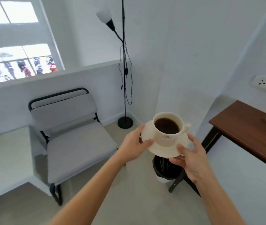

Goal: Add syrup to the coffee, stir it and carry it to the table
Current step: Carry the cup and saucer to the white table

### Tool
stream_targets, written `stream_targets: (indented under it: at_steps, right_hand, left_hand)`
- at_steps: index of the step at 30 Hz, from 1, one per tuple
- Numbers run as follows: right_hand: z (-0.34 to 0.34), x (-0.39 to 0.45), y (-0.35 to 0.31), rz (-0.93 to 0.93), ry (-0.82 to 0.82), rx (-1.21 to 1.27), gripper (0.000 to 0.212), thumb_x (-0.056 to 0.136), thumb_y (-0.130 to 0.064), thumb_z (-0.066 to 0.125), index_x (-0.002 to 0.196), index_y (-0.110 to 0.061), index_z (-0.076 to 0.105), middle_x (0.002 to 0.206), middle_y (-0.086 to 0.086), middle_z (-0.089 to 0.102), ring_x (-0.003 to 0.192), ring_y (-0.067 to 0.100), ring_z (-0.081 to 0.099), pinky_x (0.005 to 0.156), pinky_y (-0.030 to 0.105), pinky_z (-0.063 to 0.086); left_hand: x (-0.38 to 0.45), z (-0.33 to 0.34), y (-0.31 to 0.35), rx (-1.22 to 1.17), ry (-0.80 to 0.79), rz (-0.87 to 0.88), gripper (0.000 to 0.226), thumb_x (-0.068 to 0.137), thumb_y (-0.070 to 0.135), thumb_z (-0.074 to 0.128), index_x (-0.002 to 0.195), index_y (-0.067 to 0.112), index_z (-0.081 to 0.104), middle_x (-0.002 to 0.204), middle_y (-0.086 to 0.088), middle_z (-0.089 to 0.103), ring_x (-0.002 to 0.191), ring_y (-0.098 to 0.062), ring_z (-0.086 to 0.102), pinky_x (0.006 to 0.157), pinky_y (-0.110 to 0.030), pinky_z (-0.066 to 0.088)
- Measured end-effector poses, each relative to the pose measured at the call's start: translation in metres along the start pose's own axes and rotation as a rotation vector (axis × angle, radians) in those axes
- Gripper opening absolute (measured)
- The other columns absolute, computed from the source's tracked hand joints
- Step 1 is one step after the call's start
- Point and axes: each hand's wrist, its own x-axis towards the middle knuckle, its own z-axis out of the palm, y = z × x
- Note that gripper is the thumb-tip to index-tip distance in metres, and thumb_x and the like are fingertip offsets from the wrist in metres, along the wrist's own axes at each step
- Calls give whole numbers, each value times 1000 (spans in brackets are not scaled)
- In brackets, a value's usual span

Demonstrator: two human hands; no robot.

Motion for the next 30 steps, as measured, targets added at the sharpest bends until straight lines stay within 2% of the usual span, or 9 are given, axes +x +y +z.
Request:
stream_targets:
  at_steps: [2,5,7,9,13,19,24,27,30]
  right_hand:
    - [44,-11,9,9,-72,-23,42,100,1,51,129,-29,45,111,19,65,76,35,72,44,28,60]
    - [115,-30,26,24,-168,-48,46,100,2,51,136,-26,44,111,20,64,73,34,71,44,27,60]
    - [164,-46,41,33,-217,-55,49,100,3,51,141,-22,42,107,16,64,72,34,70,43,26,60]
    - [213,-61,56,46,-268,-61,47,100,3,50,137,-24,43,104,13,63,69,32,71,44,27,60]
    - [305,-87,88,73,-387,-91,46,100,4,48,140,-20,42,116,18,61,51,23,74,42,27,59]
    - [429,-114,129,100,-590,-200,51,100,1,50,142,-27,39,125,24,60,60,30,77,45,28,60]
    - [527,-118,164,118,-732,-303,50,102,0,47,140,-31,35,121,28,60,55,27,75,44,29,60]
    - [585,-113,186,126,-795,-360,49,103,-1,45,142,-27,32,120,26,60,53,25,75,44,29,60]
    - [641,-103,207,146,-835,-413,36,103,-3,45,130,-26,36,117,22,61,56,25,75,45,29,61]
  left_hand:
    - [-26,-38,-21,-3,63,-30,57,96,27,64,148,24,41,112,13,59,90,-4,60,74,-12,48]
    - [-69,-98,-60,-25,136,-70,51,93,30,65,141,25,50,117,4,67,99,-17,66,85,-35,56]
    - [-101,-140,-84,-30,188,-108,51,92,27,66,141,26,51,120,3,66,104,-17,64,91,-40,58]
    - [-132,-179,-106,-37,243,-132,51,93,25,67,141,25,51,122,1,64,104,-16,62,93,-42,58]
    - [-190,-254,-149,-24,331,-207,44,93,26,67,135,26,53,116,-2,65,99,-19,64,89,-45,59]
    - [-268,-346,-210,-68,481,-324,50,92,20,68,139,23,51,110,3,60,103,-21,63,86,-35,56]
    - [-308,-404,-270,-78,588,-455,60,90,21,71,145,22,47,110,-1,64,103,-28,67,92,-46,58]
    - [-318,-441,-307,-93,639,-514,59,90,19,71,144,22,47,108,0,62,98,-25,67,86,-39,58]
    - [-322,-475,-346,-101,672,-571,62,90,20,71,145,24,44,114,-2,63,101,-26,69,88,-42,59]
